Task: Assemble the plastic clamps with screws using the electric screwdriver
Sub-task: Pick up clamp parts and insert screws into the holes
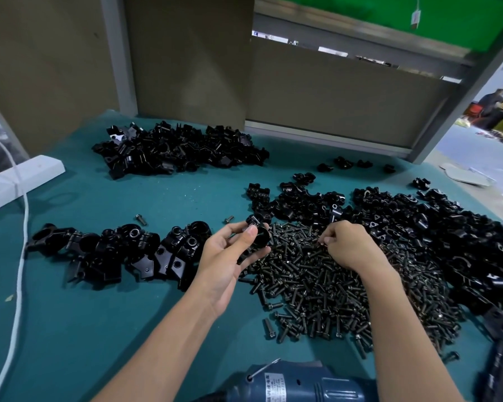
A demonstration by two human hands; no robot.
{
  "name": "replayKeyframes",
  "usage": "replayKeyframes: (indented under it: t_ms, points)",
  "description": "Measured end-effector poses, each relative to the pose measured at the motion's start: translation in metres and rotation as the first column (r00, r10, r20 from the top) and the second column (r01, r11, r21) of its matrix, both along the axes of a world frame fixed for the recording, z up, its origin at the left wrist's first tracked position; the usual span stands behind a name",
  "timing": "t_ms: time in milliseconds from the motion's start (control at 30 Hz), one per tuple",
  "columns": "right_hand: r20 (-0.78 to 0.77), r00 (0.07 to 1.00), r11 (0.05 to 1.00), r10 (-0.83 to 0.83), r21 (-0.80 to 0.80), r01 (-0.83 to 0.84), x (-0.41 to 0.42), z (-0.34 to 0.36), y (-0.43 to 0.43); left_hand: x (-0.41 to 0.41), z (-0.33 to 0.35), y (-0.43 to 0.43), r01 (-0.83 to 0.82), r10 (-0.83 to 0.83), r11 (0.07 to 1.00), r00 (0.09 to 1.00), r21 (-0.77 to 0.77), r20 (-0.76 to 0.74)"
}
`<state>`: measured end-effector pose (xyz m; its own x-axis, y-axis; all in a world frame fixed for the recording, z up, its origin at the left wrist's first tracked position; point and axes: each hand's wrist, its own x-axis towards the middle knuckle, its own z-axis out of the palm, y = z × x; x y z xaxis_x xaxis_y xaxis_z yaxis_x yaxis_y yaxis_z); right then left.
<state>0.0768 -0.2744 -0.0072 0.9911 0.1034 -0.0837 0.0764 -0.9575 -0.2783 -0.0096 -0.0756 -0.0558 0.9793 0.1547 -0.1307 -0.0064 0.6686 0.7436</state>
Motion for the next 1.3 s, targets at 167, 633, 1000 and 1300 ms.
replayKeyframes:
  t_ms: [167, 633, 1000, 1300]
  points:
    - [-0.015, 0.999, 0.999, 0.029, -0.043, -0.03, -0.005, 0.006, -0.002, 0.0, 0.0, -0.001, -0.004, 0.004, 1.0, 1.0, -0.009, 0.005]
    - [0.296, 0.927, 0.631, 0.23, 0.68, -0.374, -0.034, 0.013, 0.049, -0.002, 0.003, -0.004, 0.018, -0.023, 0.998, 0.997, 0.063, 0.073]
    - [0.482, 0.825, 0.601, 0.294, 0.578, -0.552, -0.038, 0.007, 0.053, -0.001, -0.002, -0.007, -0.075, 0.038, 0.961, 0.989, 0.266, 0.143]
    - [0.454, 0.762, 0.627, 0.462, 0.44, -0.642, -0.042, 0.005, 0.051, 0.0, -0.001, 0.004, -0.143, 0.105, 0.942, 0.985, 0.302, 0.138]
